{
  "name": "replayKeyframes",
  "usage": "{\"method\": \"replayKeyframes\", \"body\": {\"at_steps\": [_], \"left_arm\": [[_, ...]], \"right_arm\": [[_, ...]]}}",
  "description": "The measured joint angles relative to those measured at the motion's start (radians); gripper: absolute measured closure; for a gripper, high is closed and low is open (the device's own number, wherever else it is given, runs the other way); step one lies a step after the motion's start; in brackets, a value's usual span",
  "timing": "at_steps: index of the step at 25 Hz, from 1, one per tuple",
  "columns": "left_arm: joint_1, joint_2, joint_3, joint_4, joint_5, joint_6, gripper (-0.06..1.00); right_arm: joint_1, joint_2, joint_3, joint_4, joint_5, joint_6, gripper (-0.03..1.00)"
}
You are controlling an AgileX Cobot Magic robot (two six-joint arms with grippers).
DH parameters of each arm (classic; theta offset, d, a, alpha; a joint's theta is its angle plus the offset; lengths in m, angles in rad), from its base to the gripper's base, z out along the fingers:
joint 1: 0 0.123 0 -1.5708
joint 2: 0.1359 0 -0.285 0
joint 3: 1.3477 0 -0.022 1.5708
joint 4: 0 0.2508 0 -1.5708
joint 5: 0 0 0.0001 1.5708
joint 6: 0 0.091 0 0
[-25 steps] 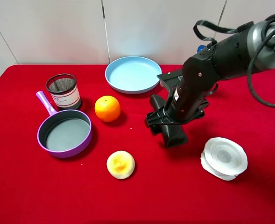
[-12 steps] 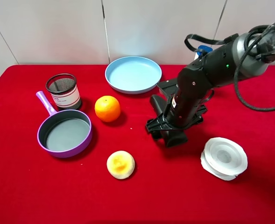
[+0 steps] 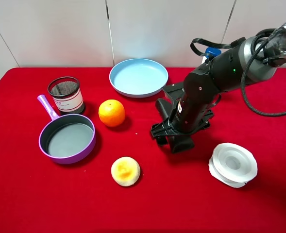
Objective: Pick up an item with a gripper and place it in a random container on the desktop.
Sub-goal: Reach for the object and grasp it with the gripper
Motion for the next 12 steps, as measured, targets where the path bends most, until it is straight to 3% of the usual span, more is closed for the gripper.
{"method": "replayKeyframes", "body": {"at_steps": [7, 12], "left_arm": [[0.0, 0.0, 0.0, 0.0, 0.0, 0.0, 0.0], [0.0, 0.0, 0.0, 0.0, 0.0, 0.0, 0.0]], "right_arm": [[0.0, 0.0, 0.0, 0.0, -0.002, 0.0, 0.28], [0.0, 0.0, 0.0, 0.0, -0.002, 0.0, 0.44]]}}
